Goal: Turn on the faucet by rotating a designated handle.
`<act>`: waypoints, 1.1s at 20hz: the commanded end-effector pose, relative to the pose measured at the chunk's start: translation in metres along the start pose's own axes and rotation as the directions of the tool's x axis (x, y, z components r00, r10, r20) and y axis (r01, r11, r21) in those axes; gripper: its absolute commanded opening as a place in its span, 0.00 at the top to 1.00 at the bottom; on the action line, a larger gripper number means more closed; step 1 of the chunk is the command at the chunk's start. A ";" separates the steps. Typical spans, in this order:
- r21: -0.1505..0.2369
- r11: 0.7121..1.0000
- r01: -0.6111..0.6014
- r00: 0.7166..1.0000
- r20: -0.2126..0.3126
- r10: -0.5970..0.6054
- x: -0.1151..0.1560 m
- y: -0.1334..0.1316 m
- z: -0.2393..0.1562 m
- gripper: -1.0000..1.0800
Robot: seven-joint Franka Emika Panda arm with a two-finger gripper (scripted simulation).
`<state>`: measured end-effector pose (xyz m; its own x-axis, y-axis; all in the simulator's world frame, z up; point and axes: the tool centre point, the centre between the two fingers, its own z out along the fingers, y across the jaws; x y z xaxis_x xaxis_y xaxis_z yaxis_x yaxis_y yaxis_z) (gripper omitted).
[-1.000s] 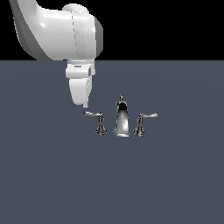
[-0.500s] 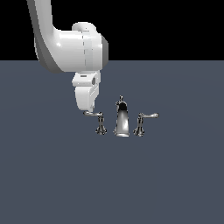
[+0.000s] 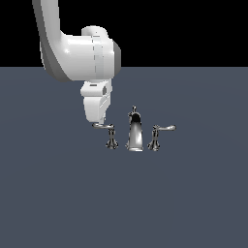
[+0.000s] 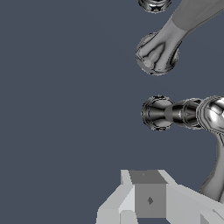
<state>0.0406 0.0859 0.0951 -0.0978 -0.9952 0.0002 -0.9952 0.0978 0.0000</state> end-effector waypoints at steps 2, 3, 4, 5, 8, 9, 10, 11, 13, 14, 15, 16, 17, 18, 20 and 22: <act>0.000 1.000 0.000 1.000 0.000 0.000 -0.003 0.007 0.000 1.00; 0.000 1.000 0.000 1.000 0.000 0.000 -0.004 0.010 0.000 1.00; 0.000 1.000 0.000 1.000 0.000 0.000 -0.005 0.013 0.000 1.00; 0.000 1.000 0.000 1.000 0.000 0.000 -0.007 0.017 0.000 1.00; 0.000 1.000 0.000 1.000 0.000 0.000 -0.011 0.027 0.000 1.00; 0.000 1.000 0.000 1.000 0.000 0.000 -0.012 0.031 0.000 1.00; 0.000 1.000 0.000 1.000 0.000 0.000 -0.013 0.034 0.000 1.00; 0.000 1.000 0.000 1.000 0.000 0.000 -0.015 0.038 0.000 1.00; 0.000 1.000 0.000 1.000 0.000 0.000 -0.018 0.045 0.000 1.00; 0.000 1.000 0.000 1.000 0.000 0.000 -0.018 0.045 0.000 1.00; 0.009 1.000 -0.015 1.000 0.000 0.015 -0.008 0.035 0.000 1.00; 0.008 1.000 -0.014 1.000 0.000 0.014 -0.008 0.038 0.000 1.00; 0.008 1.000 -0.013 1.000 0.000 0.013 -0.007 0.042 0.000 1.00; 0.007 1.000 -0.012 1.000 0.000 0.012 -0.007 0.045 0.000 1.00; 0.006 1.000 -0.010 1.000 0.000 0.010 -0.005 0.051 0.000 1.00; 0.005 1.000 -0.009 1.000 0.000 0.009 -0.004 0.058 0.000 1.00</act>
<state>-0.0066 0.0965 0.0954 -0.1090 -0.9940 -0.0047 -0.9939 0.1091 -0.0158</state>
